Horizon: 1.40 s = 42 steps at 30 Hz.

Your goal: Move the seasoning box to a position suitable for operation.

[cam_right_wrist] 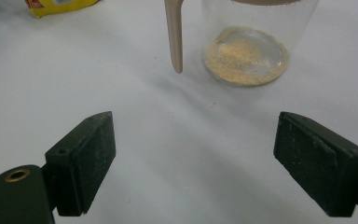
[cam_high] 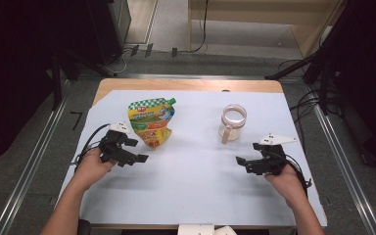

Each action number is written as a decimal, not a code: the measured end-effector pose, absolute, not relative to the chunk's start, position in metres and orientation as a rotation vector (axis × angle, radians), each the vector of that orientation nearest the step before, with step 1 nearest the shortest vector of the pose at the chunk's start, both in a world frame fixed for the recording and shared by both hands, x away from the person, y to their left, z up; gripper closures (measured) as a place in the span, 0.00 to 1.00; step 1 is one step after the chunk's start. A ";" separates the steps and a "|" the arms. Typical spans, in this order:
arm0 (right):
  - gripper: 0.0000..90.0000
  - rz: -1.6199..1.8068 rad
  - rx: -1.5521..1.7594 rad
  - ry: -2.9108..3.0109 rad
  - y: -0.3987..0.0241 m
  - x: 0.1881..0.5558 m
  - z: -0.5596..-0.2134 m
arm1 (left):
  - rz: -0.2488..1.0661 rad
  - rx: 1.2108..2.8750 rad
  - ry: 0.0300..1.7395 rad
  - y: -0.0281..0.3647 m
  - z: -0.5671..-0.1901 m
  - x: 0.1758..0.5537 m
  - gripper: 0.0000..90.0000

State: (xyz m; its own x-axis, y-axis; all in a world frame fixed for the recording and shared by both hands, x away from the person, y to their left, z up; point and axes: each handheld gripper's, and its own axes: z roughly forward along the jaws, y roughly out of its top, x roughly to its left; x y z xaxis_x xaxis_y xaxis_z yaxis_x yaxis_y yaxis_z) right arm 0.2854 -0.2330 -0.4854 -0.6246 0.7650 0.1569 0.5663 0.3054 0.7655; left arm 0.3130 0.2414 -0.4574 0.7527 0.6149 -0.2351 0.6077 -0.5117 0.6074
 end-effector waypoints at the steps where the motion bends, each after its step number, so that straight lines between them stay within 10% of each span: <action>1: 0.15 1.219 1.218 2.336 -0.233 0.285 -0.485 | 0.013 2.255 0.912 0.241 -0.457 0.313 0.19; 28: 0.26 1.319 1.098 2.363 -0.226 0.281 -0.475 | -0.024 2.228 0.681 0.225 -0.436 0.297 0.18; 42: 0.37 1.334 1.142 2.310 -0.233 0.283 -0.468 | -0.049 2.223 0.642 0.209 -0.428 0.291 0.39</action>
